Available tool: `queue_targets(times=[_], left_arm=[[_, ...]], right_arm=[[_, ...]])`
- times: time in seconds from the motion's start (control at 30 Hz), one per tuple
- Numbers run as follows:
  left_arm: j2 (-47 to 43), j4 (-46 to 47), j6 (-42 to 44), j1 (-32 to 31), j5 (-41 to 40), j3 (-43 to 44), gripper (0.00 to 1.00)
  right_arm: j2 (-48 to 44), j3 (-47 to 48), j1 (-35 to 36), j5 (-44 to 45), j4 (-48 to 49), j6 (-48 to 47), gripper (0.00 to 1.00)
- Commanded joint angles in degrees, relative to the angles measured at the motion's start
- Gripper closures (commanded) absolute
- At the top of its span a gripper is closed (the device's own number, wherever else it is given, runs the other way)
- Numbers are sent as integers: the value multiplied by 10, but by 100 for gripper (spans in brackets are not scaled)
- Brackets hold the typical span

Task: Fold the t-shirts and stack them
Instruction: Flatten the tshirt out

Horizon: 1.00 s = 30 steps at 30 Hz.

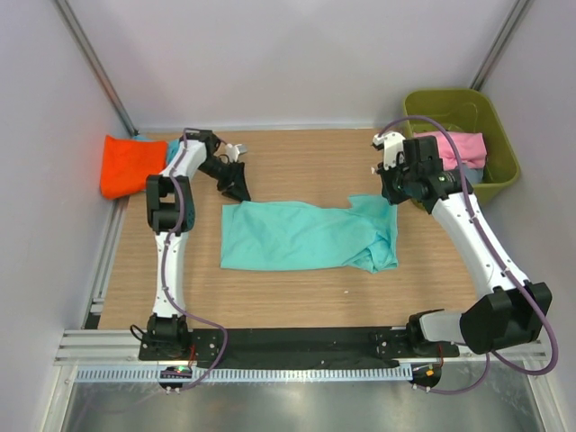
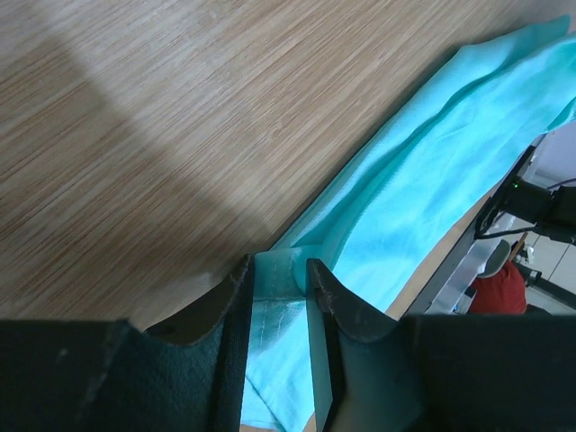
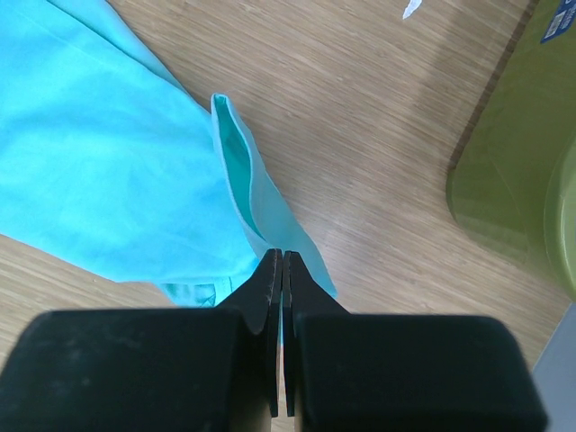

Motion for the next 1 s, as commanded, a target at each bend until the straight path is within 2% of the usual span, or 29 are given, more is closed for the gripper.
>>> queue_targets(times=[0.0, 0.2, 0.23, 0.3, 0.7, 0.87, 0.97], left_arm=[[-32, -20, 12, 12, 27, 9, 69], [-23, -33, 19, 30, 38, 0, 65], [-23, -36, 21, 31, 37, 1, 57], [-25, -35, 23, 32, 32, -2, 53], [1, -23, 13, 32, 33, 7, 56], [8, -26, 14, 31, 36, 6, 66], [11, -22, 9, 30, 41, 7, 66]], right_arm=[[-25, 4, -2, 7, 16, 3, 98], [-33, -7, -7, 7, 16, 6, 99], [-34, -7, -7, 6, 16, 6, 99], [-33, -6, -7, 7, 18, 5, 98], [-30, -9, -10, 5, 22, 8, 98], [-31, -12, -14, 6, 23, 8, 98], [-29, -15, -16, 6, 26, 10, 98]])
